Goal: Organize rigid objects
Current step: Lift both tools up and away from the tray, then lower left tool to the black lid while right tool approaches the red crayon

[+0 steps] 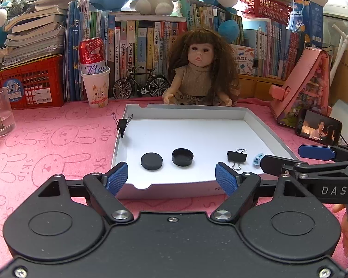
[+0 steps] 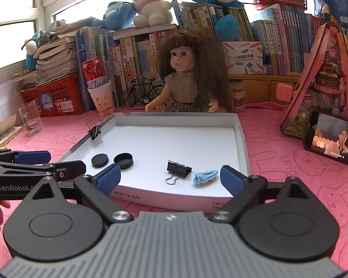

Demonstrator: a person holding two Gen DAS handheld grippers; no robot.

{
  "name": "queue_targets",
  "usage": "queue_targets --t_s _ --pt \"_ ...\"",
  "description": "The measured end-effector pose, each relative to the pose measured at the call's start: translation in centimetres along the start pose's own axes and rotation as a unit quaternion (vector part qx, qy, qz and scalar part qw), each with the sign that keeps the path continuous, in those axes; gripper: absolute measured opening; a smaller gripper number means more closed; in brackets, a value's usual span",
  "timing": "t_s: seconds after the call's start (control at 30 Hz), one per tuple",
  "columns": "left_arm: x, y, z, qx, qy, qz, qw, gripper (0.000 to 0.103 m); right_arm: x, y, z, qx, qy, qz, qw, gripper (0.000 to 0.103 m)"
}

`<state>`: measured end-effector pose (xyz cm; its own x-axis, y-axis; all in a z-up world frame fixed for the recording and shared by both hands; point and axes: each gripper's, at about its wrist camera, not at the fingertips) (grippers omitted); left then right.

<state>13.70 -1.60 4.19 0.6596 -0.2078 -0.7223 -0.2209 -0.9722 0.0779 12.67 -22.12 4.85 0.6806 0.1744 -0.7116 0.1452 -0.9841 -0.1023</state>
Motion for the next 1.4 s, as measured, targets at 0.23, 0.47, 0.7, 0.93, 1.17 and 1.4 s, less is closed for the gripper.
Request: queue_targets --t_s 0.23,0.47,0.7,0.93,1.17,1.4 --pt "-1.4 0.0 1.6 0.010 -0.001 0.014 0.9999 0.083 -1.2 -0.2 1.4 -0.011 0.003 0.000 1.000 0.102" --pt "-2.4 0.1 3.5 0.018 -0.007 0.027 0.9995 0.084 -2.4 -0.6 2.9 -0.026 0.012 -0.009 1.000 0.103" --pt "-3.4 0.1 5.4 0.030 -0.004 0.031 0.9991 0.084 -3.3 -1.2 4.7 -0.045 0.022 -0.016 0.999 0.103" --pt "-4.3 -0.1 7.6 0.049 -0.002 0.032 0.9983 0.084 -4.3 -1.6 7.2 -0.075 0.028 -0.015 0.997 0.103" --pt "-5.3 -0.7 9.8 0.057 -0.006 0.044 0.9974 0.084 -4.9 -1.8 9.6 -0.093 0.014 -0.009 0.996 0.103" --pt "-6.0 -1.4 11.9 0.074 -0.019 0.058 0.9954 0.084 -5.4 -1.5 11.9 -0.112 0.015 0.009 0.994 0.103"
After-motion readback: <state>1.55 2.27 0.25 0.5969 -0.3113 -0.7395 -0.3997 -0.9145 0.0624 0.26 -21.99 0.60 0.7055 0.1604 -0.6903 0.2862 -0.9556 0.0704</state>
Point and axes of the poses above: each gripper's, at about its wrist camera, not at the fingertips, and x roughly the way its jaws point, y to its right, z to its underside, and after that the axes turned 15 degrees about -y, right-handed
